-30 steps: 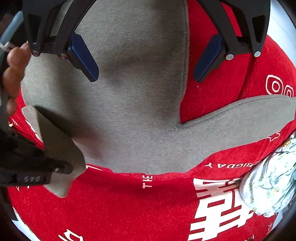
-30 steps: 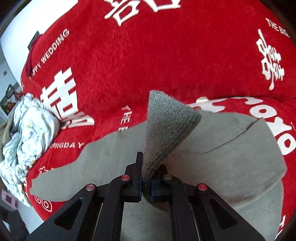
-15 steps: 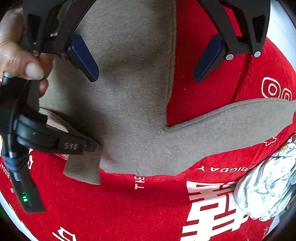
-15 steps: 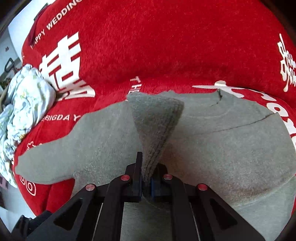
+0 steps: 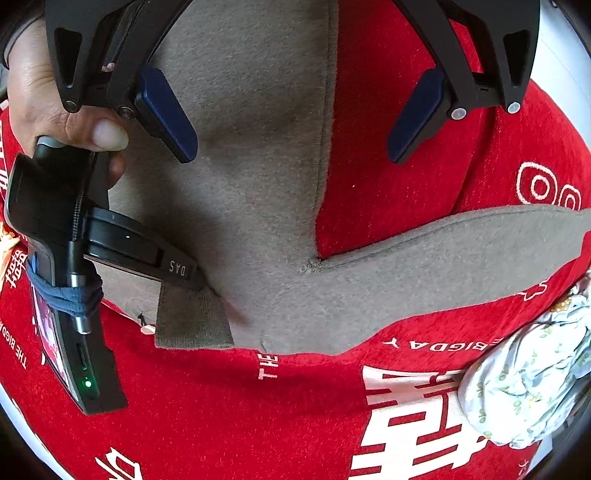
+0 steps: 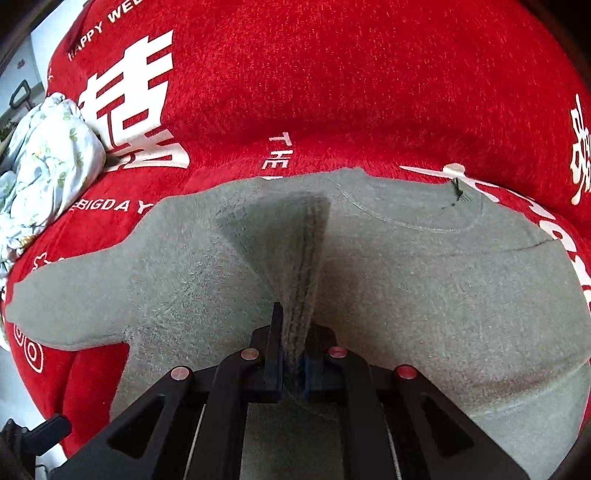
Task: Fold small clothes
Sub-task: 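Carry the sleeve across the sweater body toward the collar with the right tool, then open the right tool to lay the sleeve on the sweater, withdraw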
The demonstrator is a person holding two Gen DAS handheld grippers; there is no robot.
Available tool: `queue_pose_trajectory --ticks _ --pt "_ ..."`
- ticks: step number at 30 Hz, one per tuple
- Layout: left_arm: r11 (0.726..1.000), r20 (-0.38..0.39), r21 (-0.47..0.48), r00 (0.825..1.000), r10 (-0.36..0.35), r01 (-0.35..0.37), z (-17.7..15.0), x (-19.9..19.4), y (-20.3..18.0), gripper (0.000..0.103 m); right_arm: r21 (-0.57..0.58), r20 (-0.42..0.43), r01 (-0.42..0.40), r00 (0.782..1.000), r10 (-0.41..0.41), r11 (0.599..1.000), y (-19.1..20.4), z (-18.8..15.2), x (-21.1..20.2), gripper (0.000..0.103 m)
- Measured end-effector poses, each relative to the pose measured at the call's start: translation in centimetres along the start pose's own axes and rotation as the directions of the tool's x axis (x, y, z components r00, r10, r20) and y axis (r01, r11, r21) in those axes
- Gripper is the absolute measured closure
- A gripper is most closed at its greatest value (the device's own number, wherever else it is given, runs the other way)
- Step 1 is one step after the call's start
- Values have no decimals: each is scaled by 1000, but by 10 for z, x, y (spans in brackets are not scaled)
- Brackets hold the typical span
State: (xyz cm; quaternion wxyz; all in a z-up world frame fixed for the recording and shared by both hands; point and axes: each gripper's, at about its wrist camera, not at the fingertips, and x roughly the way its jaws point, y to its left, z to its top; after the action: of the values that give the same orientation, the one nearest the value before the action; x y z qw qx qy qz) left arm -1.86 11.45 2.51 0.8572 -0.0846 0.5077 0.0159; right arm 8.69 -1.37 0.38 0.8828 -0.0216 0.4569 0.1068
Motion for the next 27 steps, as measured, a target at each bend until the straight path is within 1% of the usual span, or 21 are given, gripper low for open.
queue_pose_trajectory --ticks 2,4,7,10,12,15,17,18,21,22,24,27 --pt "1000 -1 -8 1000 -4 4 -1 -1 2 0 -21 1 -8 1000 8 1000 4 -1 -1 86" --pt "1000 1 -15 1000 -9 9 -1 -3 3 0 -40 -1 -62 998 62 997 9 0 -4 67" --pt "1000 7 -16 1000 -17 17 0 -6 2 0 -58 12 -150 988 151 987 13 1 -14 50" --pt "1000 17 -16 1000 -18 18 2 -11 1 0 -63 43 -195 979 197 979 6 4 -30 48" --pt "999 22 -21 999 -28 29 5 -12 -1 0 -56 66 -201 977 204 978 -5 6 -40 47" --pt "999 13 -15 999 -36 36 11 -10 -9 0 -27 107 -158 981 160 987 -39 9 -55 44" --pt "999 10 6 999 -36 36 16 -7 -21 0 3 118 -95 989 94 995 -68 8 -60 43" --pt "999 9 16 999 -38 38 18 -5 -28 0 30 111 -45 993 42 999 -88 8 -60 43" --pt "997 11 56 998 -57 56 28 -3 -53 0 113 80 43 995 -52 993 -136 3 -58 43" --pt "995 15 70 998 -67 66 32 -2 -63 0 158 67 63 995 -75 985 -159 -1 -58 43" --pt "990 6 96 994 -108 107 41 3 -83 0 215 47 94 993 -107 972 -188 -6 -55 43" --pt "987 -20 140 996 -82 84 56 25 -112 0 266 -6 130 991 -133 955 -215 -9 -42 44"
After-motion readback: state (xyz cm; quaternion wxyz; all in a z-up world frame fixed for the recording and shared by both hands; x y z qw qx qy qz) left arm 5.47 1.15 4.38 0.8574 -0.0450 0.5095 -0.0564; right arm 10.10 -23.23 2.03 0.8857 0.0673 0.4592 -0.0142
